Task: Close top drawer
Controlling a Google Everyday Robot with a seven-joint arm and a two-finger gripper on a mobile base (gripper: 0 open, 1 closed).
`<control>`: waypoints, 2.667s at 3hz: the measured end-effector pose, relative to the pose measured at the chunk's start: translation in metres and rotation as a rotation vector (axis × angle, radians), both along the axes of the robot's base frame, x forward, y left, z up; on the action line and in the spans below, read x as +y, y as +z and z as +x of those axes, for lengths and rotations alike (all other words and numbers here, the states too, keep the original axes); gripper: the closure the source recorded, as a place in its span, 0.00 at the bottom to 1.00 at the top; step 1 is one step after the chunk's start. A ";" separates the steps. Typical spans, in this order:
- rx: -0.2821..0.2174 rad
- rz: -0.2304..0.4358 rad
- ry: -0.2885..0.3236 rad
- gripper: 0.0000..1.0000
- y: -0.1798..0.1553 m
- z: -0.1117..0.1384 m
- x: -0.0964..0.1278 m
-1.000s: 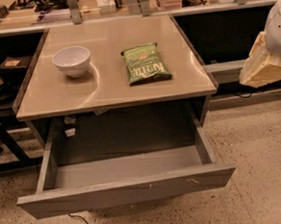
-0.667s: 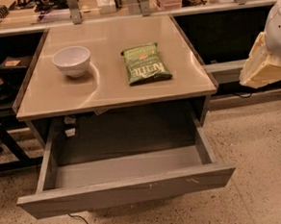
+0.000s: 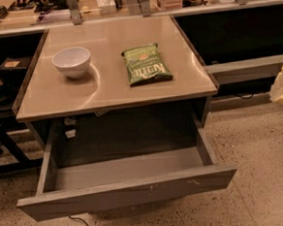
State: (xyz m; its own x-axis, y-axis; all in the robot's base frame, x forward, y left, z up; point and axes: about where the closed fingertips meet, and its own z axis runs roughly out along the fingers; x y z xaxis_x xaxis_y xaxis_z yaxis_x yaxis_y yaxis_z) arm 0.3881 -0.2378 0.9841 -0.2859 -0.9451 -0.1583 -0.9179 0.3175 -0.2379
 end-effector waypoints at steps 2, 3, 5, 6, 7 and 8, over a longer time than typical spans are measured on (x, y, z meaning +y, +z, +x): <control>0.108 0.001 -0.063 1.00 -0.039 -0.065 -0.006; 0.102 0.001 -0.063 1.00 -0.037 -0.065 -0.005; 0.221 0.120 -0.098 1.00 -0.120 -0.104 0.021; 0.329 0.182 -0.118 1.00 -0.189 -0.126 0.037; 0.329 0.182 -0.119 1.00 -0.189 -0.126 0.037; 0.340 0.239 -0.156 1.00 -0.218 -0.125 0.041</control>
Offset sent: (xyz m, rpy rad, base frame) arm -0.1103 -0.0150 -0.0846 0.0135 0.2658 -0.0995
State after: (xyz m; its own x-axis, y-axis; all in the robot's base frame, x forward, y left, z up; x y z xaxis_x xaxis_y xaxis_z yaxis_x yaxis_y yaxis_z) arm 0.2633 -0.1970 0.7662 -0.4956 -0.8349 -0.2394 -0.8682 0.4678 0.1657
